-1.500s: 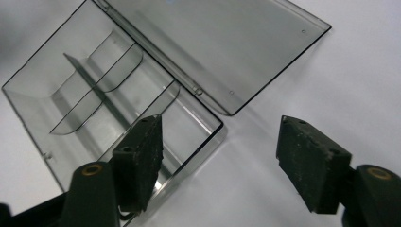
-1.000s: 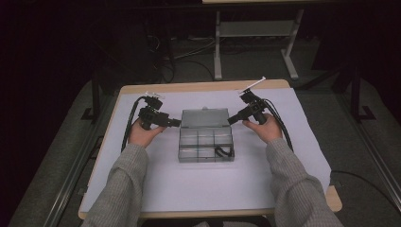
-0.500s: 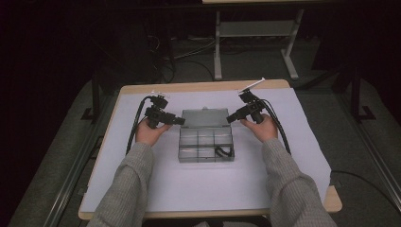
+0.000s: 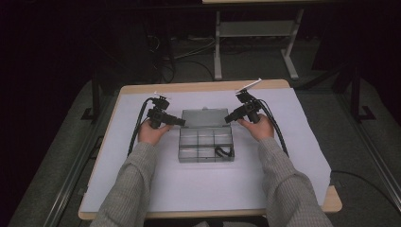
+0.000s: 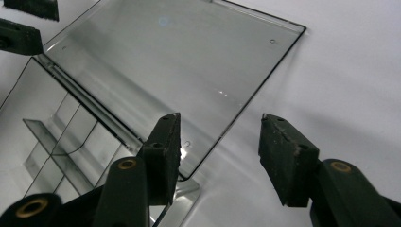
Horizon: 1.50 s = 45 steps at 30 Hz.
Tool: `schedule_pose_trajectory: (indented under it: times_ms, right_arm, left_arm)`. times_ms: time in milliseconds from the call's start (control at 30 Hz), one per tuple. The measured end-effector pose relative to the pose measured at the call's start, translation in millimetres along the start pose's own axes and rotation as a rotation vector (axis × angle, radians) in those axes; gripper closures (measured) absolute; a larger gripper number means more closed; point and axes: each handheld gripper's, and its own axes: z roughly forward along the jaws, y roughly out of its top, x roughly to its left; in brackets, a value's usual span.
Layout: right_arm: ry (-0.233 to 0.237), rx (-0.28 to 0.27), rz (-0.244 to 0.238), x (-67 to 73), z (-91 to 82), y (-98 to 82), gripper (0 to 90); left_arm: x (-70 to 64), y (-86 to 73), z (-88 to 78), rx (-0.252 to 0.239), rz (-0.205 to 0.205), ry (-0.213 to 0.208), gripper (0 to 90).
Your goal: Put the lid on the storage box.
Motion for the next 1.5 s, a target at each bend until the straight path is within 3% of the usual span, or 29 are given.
schedule_pose_trajectory:
  times_ms: [133,300,467,600,733,1167,1500]
  right_arm:
    - [0.016,-0.005,0.019,-2.9,1.1,0.1,51.8]
    - [0.014,-0.002,0.026,-4.1,1.2,0.2,52.0]
    - [0.027,0.013,0.033,-5.9,3.4,0.1,53.3]
    - [0.038,0.011,0.056,-7.8,5.4,-0.2,53.2]
    - [0.043,0.008,0.064,-8.5,6.4,-0.4,52.4]
    - [0.07,0.016,0.104,-11.6,8.4,-0.8,49.9]
    - [0.099,0.014,0.141,-13.9,10.5,-1.2,50.7]
  left_arm:
    - [2.5,0.0,-0.4,-0.013,-0.011,-0.007,56.3]
    - [3.0,-0.3,2.4,-0.01,-0.023,-0.003,58.9]
    - [3.6,-1.0,6.8,0.008,-0.022,-0.007,56.9]
    - [5.3,-1.3,8.2,0.003,-0.045,-0.018,56.1]
    - [6.7,-1.4,7.9,0.001,-0.064,-0.001,53.2]
    - [11.7,-2.4,12.9,0.002,-0.142,-0.084,53.8]
    - [14.1,-2.5,13.5,0.007,-0.158,-0.103,53.0]
